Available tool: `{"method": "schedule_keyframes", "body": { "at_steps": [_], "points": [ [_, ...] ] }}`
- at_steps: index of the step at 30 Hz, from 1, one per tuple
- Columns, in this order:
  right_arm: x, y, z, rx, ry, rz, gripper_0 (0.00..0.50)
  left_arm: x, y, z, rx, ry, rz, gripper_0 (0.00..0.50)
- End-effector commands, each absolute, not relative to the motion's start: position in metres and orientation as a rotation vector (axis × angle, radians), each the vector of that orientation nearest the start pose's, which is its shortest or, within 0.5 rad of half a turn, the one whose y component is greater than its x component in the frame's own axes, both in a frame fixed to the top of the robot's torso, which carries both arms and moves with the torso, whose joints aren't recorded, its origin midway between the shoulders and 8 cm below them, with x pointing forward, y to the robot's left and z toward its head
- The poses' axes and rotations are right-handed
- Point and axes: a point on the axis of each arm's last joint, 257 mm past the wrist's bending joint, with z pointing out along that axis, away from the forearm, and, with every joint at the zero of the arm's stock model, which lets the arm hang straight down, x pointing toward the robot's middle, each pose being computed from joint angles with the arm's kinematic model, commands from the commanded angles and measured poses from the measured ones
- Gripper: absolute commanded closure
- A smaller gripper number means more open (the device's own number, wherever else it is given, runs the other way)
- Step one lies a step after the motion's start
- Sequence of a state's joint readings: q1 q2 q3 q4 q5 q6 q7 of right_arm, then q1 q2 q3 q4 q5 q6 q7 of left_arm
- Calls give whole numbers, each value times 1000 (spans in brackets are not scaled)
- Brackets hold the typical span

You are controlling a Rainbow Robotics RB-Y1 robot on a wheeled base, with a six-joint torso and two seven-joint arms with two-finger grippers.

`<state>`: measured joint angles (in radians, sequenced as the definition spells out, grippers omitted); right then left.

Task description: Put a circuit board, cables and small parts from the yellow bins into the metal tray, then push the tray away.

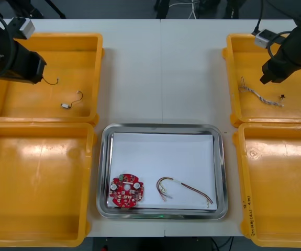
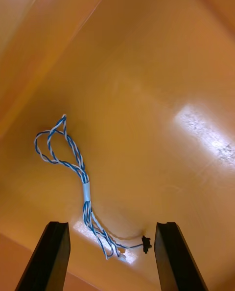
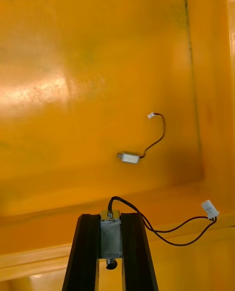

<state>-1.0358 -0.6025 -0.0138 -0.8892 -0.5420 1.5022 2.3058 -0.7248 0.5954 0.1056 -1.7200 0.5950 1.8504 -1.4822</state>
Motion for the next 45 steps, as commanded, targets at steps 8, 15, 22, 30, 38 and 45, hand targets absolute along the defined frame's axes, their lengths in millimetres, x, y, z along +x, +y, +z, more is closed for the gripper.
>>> {"method": "schedule_keyframes", "body": {
  "at_steps": [8,15,22,30,38,45],
  "points": [
    [623,-318,-150,-969,2467,-159,0,505,223,-121,126,2569,-108,500],
    [631,-313,-169,-948,2446,-112,0,488,181,-131,115,2584,-157,500],
    [633,-315,-179,-950,2440,-112,0,473,153,-144,109,2595,-180,500],
    [632,-315,-190,-963,2430,-107,0,456,128,-166,99,2630,-179,500],
    [632,-315,-200,-988,2422,-128,0,445,108,-199,156,2673,-178,500],
    [627,-321,-201,-1013,2435,-137,0,440,93,-220,194,2684,-173,500]
  ]
}}
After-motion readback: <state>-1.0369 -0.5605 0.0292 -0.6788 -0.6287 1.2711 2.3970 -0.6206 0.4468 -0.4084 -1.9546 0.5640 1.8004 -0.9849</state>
